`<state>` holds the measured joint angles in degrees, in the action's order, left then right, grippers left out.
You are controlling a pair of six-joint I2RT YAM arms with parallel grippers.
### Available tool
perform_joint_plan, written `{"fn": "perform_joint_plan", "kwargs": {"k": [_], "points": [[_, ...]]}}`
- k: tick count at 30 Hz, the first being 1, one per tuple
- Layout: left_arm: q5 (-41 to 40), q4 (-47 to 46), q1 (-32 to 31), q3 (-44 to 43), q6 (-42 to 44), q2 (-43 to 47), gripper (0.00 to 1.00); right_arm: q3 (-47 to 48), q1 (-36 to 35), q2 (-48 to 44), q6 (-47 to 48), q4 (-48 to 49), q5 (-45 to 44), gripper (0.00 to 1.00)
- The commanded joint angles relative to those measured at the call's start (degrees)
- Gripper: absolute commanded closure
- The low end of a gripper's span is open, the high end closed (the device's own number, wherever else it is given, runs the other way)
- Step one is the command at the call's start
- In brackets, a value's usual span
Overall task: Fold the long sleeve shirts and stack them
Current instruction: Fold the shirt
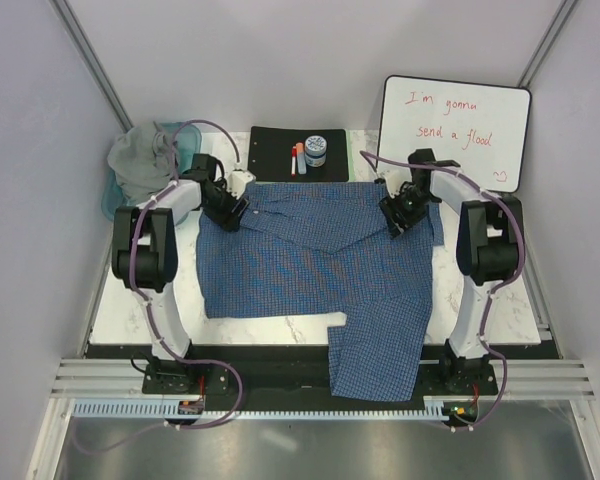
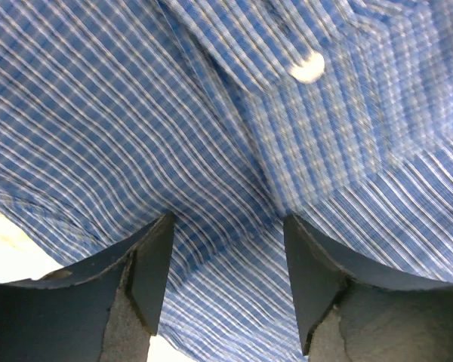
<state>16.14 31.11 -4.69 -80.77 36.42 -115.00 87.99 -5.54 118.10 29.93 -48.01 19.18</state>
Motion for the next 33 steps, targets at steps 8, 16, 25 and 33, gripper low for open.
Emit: {"fn": "perform_joint_plan", "kwargs": {"k": [8, 16, 25, 33], "points": [[12.68, 18.72, 0.03, 24.32, 15.06, 36.84, 0.22, -30.12, -10.50, -45.91, 28.16, -19.41, -4.23, 0.35], [11.19, 21.88, -0.06, 34.98, 17.19, 46.00, 0.21, -49.04, -24.95, -52.72, 25.72, -11.06, -11.53, 0.34], [9.79, 20.31, 0.03, 37.18, 16.48, 45.74, 0.21, -53.18, -35.59, -45.08, 20.43, -0.07, -17.06, 0.37], [7.50, 18.19, 0.03, 40.95, 20.43, 46.87, 0.26, -54.06, -37.35, -40.93, 18.59, 4.07, -20.05, 0.71]]}}
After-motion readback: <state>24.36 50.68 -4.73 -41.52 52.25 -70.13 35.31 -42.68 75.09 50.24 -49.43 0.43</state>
